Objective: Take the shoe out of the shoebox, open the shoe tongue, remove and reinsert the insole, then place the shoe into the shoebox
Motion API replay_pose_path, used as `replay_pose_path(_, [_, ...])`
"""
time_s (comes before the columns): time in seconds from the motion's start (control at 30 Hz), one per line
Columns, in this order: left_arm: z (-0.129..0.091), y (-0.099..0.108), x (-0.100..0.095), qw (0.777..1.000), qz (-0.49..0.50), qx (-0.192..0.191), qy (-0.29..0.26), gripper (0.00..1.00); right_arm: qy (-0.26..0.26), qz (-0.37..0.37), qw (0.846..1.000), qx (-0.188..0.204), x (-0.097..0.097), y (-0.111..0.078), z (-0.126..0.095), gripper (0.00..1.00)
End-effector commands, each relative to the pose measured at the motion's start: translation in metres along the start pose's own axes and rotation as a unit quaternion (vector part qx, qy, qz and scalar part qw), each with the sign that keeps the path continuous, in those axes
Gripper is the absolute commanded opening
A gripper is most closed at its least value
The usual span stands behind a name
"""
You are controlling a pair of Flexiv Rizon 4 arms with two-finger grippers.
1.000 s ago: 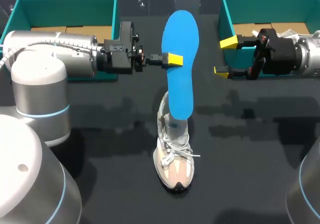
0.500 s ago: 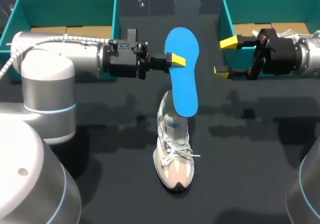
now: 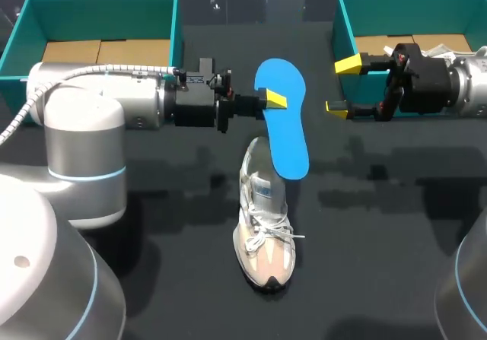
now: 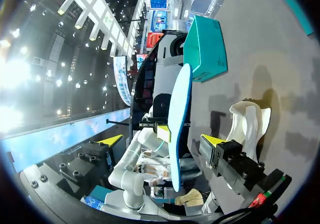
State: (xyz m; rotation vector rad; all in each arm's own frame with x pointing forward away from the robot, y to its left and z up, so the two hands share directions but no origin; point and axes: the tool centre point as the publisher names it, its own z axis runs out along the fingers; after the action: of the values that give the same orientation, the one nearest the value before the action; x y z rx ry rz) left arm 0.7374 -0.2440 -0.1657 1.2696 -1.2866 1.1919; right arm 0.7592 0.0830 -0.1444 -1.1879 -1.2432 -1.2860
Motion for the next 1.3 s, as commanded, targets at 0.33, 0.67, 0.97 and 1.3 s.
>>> replay_pose_path(0.33, [0.003, 0.001, -0.002, 1.000, 0.001, 0.002, 0.001, 0.00, -0.220, 0.005, 0.976, 0.001, 0.040, -0.012, -0.018, 1.00])
replay_pose_path(0.67, [0.003, 0.001, -0.002, 1.000, 0.001, 0.002, 0.001, 0.00, -0.432, 0.075, 0.899, 0.014, 0.073, -0.008, 0.000, 1.00])
replay_pose_path(0.97, [0.003, 0.001, -0.002, 1.000, 0.001, 0.002, 0.001, 0.00, -0.577, 0.079, 0.812, -0.015, 0.097, -0.012, 0.025, 1.00])
replay_pose_path(1.3, [0.003, 0.001, -0.002, 1.000, 0.001, 0.002, 0.001, 0.00, -0.671, 0.082, 0.736, -0.040, 0.111, -0.009, 0.050, 1.00])
